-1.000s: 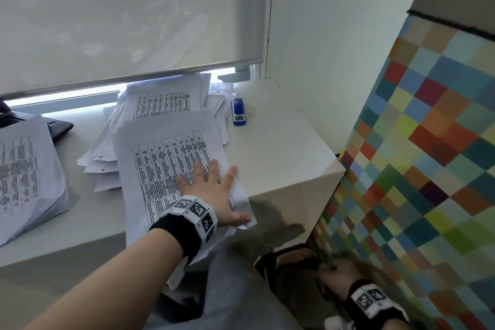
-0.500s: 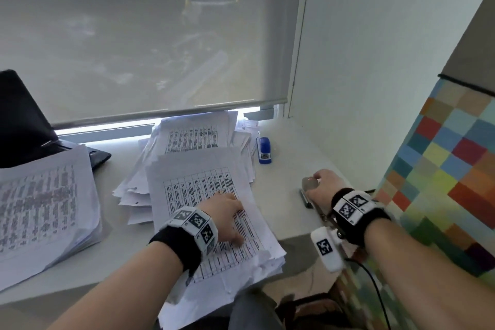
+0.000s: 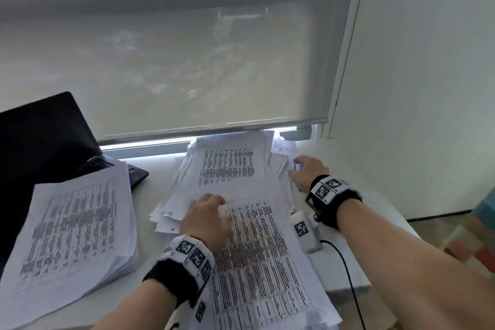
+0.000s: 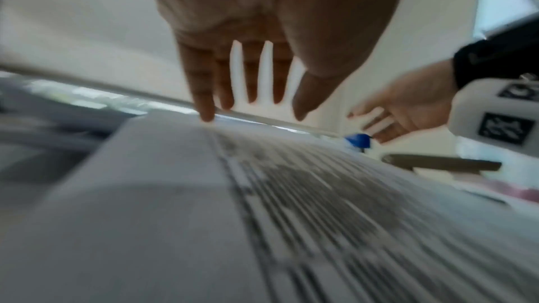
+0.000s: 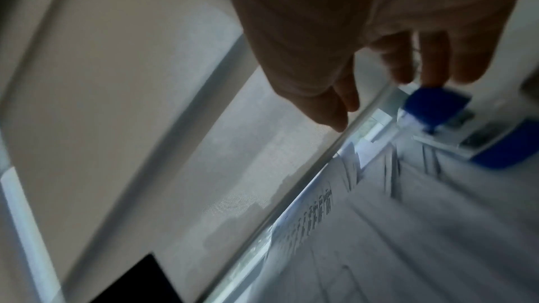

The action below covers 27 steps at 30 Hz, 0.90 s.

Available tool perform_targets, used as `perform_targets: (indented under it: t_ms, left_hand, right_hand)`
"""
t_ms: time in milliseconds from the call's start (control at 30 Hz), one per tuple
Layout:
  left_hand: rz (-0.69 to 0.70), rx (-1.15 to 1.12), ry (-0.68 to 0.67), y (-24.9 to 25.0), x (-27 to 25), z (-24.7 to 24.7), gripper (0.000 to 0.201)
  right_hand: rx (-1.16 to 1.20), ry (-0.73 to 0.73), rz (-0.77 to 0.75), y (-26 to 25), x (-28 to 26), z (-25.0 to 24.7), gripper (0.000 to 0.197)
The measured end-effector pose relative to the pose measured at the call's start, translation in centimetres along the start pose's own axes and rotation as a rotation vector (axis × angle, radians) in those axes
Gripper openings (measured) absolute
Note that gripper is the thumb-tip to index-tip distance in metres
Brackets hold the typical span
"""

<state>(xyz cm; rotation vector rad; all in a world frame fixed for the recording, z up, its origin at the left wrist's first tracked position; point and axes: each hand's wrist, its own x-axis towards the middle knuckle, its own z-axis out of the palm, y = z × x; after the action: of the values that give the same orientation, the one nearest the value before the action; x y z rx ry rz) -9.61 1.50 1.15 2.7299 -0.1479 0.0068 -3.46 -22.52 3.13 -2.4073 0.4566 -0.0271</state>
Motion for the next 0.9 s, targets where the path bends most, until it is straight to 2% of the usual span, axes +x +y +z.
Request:
perform_targets:
  t_ms: [67, 100, 167, 233, 367, 467, 500, 533, 567, 600, 633, 700, 767, 900]
  left_hand:
    - [-0.206, -0.037, -0.018, -2.0, 1.0, -0.3, 0.072]
    - [-0.290, -0.070, -0.045, -3.0, 1.5, -0.3, 0.087]
    - [-0.392, -0.125, -0.085, -4.4, 2.3, 0.1, 0.105]
    - [-0.412, -0.111, -0.090, -5.1, 2.7, 0.8, 0.110]
    - [-0.442, -0.078, -0.106, -5.3, 3.3, 1.3, 0.106]
    - [-0.503, -0.163, -0.169, -5.1, 3.6, 0.9, 0.102]
    - [-0.513, -0.174, -0.183, -5.0, 3.7, 0.8, 0.100]
    - [-0.521, -0.183, -0.190, -4.9, 3.7, 0.8, 0.098]
    - [-0.531, -0.197, -0.192, -4.8, 3.7, 0.7, 0.098]
    - [-0.540, -0.216, -0.195, -4.7, 3.7, 0.6, 0.098]
    - [-0.548, -0.238, -0.193, -4.6, 3.6, 0.5, 0.099]
    - [-0.564, -0.267, -0.188, -4.5, 3.5, 0.5, 0.099]
    - [-0.559, -0.294, -0.168, -4.3, 3.1, 0.2, 0.096]
    - [-0.552, -0.373, -0.133, -4.2, 2.7, 0.2, 0.087]
  right_hand:
    - [-0.023, -0.029, 0.075, -0.2, 1.4, 1.1, 0.039]
    - [-0.019, -0.020, 0.097, -0.2, 2.1, 1.7, 0.044]
    - [0.028, 0.021, 0.157, -0.1, 3.0, 2.7, 0.049]
    - [0.104, 0.118, 0.213, -0.3, 3.0, 3.0, 0.046]
    - [0.281, 0.183, 0.290, -0.3, 3.5, 2.1, 0.053]
    - [0.716, 0.151, 0.324, 0.2, 3.5, 1.3, 0.076]
    - [0.897, 0.159, 0.319, 0.3, 3.1, 1.1, 0.073]
    - [1.059, 0.163, 0.295, 0.1, 2.3, 0.9, 0.057]
    - [1.201, 0.133, 0.255, -0.2, 1.4, 0.7, 0.032]
    - [1.291, 0.058, 0.215, -0.5, 0.3, 0.4, 0.014]
    - [1.348, -0.031, 0.170, -0.9, -0.9, 0.0, 0.009]
    - [1.401, -0.181, 0.141, -1.5, -3.5, -0.5, 0.016]
    - [1.330, -0.215, 0.189, -1.5, -5.5, -0.4, 0.009]
    - [0.782, -0.304, 0.269, -0.3, -7.7, 0.8, 0.009]
